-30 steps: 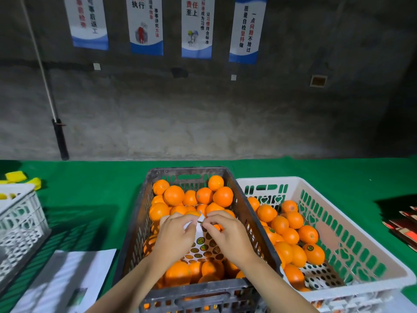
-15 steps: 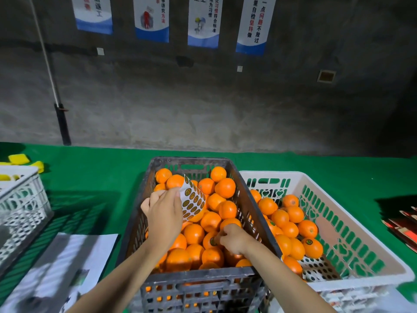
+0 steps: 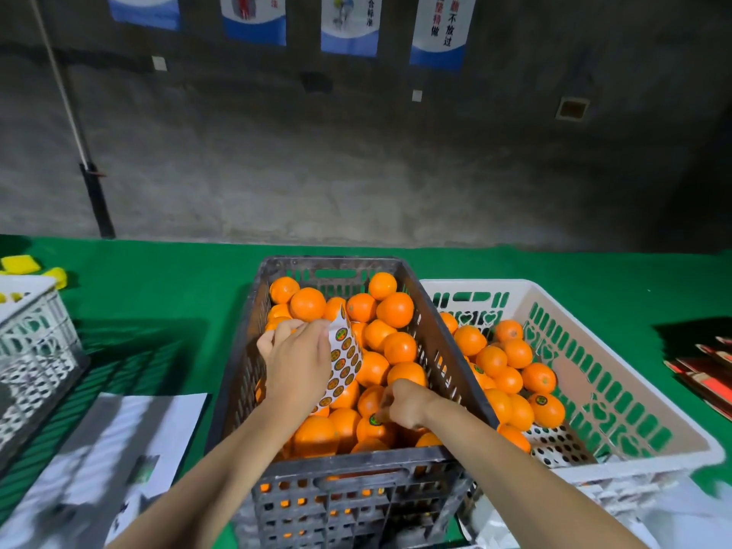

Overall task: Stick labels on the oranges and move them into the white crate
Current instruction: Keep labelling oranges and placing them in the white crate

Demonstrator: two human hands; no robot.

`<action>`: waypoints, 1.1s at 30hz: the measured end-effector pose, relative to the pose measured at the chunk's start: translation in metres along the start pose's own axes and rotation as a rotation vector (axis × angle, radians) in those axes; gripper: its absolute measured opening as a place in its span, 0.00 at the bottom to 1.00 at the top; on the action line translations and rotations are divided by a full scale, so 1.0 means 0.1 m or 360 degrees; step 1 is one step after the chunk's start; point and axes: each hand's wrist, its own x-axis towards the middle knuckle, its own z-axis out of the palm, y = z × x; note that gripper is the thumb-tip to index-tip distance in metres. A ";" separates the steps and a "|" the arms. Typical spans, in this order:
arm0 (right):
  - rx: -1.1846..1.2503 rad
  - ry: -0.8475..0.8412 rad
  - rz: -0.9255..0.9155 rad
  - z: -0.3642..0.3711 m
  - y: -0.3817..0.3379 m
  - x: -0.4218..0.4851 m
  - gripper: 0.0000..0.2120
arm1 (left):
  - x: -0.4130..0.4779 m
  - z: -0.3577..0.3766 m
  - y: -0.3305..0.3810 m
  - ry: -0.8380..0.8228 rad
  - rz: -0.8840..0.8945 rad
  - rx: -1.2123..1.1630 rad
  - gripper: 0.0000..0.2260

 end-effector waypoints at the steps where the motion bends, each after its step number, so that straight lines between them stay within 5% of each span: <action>1: -0.0012 0.0024 0.0004 0.00 0.00 0.01 0.18 | 0.00 0.00 0.00 -0.0008 0.0002 0.0013 0.10; 7: -0.0138 0.0286 -0.0054 0.00 0.02 0.01 0.17 | -0.01 0.01 0.00 0.0009 0.0020 -0.0032 0.10; 10: -0.0178 0.0211 -0.0248 -0.02 0.00 -0.04 0.04 | -0.01 0.01 0.00 0.0009 0.0015 -0.0042 0.10; 13: -0.0406 0.0074 -0.0342 -0.03 -0.04 -0.10 0.17 | -0.01 0.02 -0.01 0.0003 0.0014 -0.0050 0.11; 16: -0.0542 -0.0108 -0.0288 -0.02 -0.05 -0.12 0.13 | -0.01 0.04 -0.03 -0.0018 0.0011 -0.0049 0.12; 23: -0.1127 -0.0520 -0.0274 -0.03 0.05 -0.16 0.40 | -0.03 0.08 -0.03 0.0012 0.0014 -0.0099 0.10; 33: -0.1329 -0.0660 -0.0223 -0.02 0.02 -0.06 0.46 | -0.02 0.10 -0.05 0.0003 0.0053 -0.0038 0.10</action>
